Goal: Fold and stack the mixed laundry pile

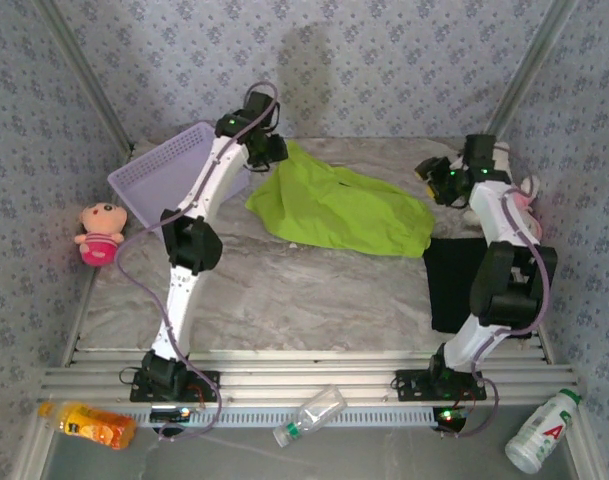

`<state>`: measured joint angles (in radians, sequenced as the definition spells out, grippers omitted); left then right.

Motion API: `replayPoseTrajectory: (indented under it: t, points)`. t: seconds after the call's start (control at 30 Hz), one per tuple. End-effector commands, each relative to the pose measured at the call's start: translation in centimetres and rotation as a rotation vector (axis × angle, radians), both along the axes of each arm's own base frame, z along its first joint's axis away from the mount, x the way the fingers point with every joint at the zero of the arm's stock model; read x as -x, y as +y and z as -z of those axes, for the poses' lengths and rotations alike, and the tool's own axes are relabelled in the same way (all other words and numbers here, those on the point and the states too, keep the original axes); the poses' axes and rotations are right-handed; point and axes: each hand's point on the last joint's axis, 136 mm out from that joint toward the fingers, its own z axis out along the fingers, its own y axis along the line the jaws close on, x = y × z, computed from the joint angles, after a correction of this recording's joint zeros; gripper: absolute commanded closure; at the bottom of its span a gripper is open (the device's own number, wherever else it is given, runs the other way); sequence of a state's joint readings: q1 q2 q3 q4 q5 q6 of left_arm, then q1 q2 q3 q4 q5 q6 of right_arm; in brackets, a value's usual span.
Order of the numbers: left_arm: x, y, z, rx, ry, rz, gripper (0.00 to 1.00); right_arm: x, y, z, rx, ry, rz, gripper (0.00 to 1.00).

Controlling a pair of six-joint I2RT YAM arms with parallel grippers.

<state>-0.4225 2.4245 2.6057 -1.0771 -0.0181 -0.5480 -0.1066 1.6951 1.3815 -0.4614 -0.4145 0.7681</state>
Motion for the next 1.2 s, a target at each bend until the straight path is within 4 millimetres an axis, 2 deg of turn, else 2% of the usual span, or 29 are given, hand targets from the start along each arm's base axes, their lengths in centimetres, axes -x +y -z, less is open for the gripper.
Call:
replayPoseTrajectory:
  t: [0.0,0.1,0.2,0.37,0.47,0.63,0.77,0.87,0.93,0.97,1.07,1.17]
  points:
    - [2.7,-3.1,-0.9,-0.011,-0.017,0.110,0.71,2.7,2.8,3.3,0.077,0.098,-0.102,0.47]
    - [3.5,-3.8,2.7,0.001,0.052,0.088,0.71,3.1,5.1,5.5,0.108,0.133,-0.169,0.48]
    - [3.8,-2.9,6.4,-0.038,0.117,0.042,0.71,3.0,5.8,8.0,0.152,0.185,-0.206,0.48]
    - [5.2,0.4,11.3,-0.149,0.214,-0.023,0.70,2.8,5.5,11.6,0.200,0.278,-0.255,0.48]
    - [7.0,2.3,13.6,-0.178,0.275,-0.064,0.69,3.0,6.9,12.7,0.199,0.307,-0.306,0.48]
    - [11.1,5.9,16.6,-0.207,0.342,-0.141,0.68,6.0,9.4,14.5,0.205,0.401,-0.387,0.47]
    - [15.6,8.5,17.9,-0.238,0.395,-0.171,0.68,8.8,11.0,15.2,0.230,0.453,-0.444,0.47]
    - [19.1,9.9,17.9,-0.234,0.408,-0.190,0.68,11.7,11.5,15.2,0.267,0.492,-0.493,0.46]
    - [22.0,10.9,18.1,-0.244,0.431,-0.203,0.68,13.8,11.4,15.0,0.294,0.512,-0.515,0.46]
    - [23.3,11.3,18.0,-0.250,0.438,-0.206,0.68,15.5,11.2,15.3,0.302,0.541,-0.528,0.46]
    - [26.8,12.1,17.1,-0.258,0.430,-0.218,0.68,18.9,10.5,14.8,0.327,0.579,-0.541,0.46]
    - [29.3,12.4,15.8,-0.243,0.418,-0.228,0.65,21.7,9.5,14.1,0.346,0.605,-0.538,0.46]
